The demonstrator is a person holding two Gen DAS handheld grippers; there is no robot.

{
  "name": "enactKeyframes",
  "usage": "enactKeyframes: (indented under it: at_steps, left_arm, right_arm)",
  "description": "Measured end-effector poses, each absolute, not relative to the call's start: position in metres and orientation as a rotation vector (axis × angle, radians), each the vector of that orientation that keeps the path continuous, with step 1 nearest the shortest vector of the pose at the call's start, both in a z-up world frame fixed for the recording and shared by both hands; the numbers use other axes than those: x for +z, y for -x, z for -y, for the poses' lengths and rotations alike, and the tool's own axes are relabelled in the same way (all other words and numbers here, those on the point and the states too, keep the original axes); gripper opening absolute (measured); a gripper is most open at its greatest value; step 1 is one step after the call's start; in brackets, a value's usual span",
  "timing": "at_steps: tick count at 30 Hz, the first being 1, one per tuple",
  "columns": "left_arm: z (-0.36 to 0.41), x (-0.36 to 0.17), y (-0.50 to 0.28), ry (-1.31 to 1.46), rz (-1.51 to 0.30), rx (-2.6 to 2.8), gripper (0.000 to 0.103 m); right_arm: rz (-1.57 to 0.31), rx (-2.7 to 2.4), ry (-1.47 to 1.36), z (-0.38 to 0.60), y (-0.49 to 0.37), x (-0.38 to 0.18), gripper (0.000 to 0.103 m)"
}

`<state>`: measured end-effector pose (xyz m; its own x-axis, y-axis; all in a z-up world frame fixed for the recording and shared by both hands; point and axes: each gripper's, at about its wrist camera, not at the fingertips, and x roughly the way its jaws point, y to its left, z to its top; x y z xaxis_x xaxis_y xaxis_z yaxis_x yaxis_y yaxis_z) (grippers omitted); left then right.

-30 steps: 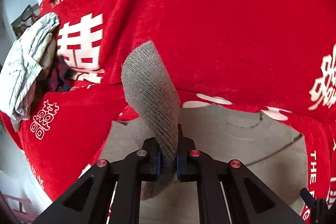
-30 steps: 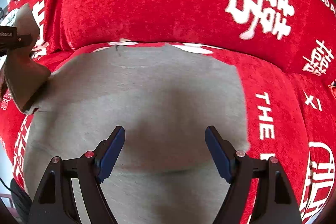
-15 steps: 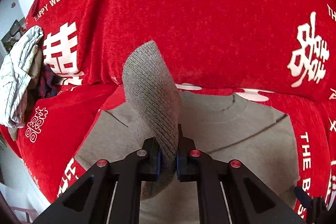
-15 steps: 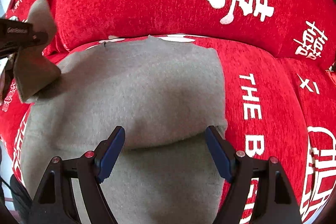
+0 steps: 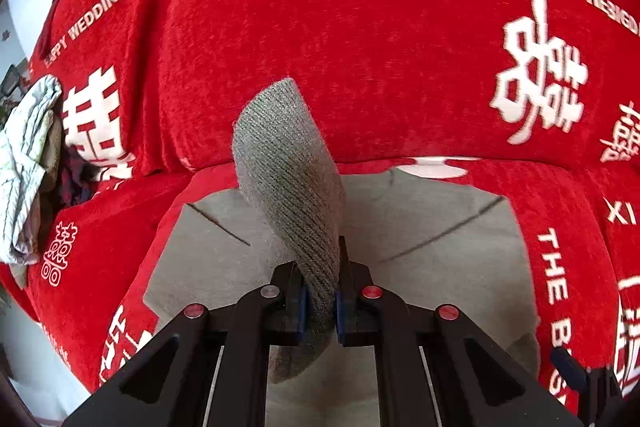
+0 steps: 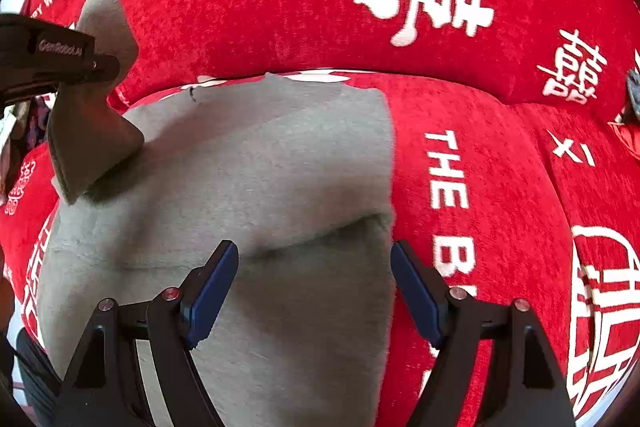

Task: Fold small clothes
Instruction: 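Lift the sleeve with the left gripper and carry it across toward the right gripper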

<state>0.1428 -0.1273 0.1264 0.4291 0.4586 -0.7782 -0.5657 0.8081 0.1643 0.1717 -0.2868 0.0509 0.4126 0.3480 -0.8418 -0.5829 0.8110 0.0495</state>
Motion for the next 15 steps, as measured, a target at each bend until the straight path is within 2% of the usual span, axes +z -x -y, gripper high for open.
enactKeyframes:
  at_steps: [15]
  left_arm:
    - [0.167,0.1,-0.158,0.102,-0.98,0.562,0.011]
  right_arm:
    - [-0.973,0.543,0.219,0.324,-0.186,0.049,0.081]
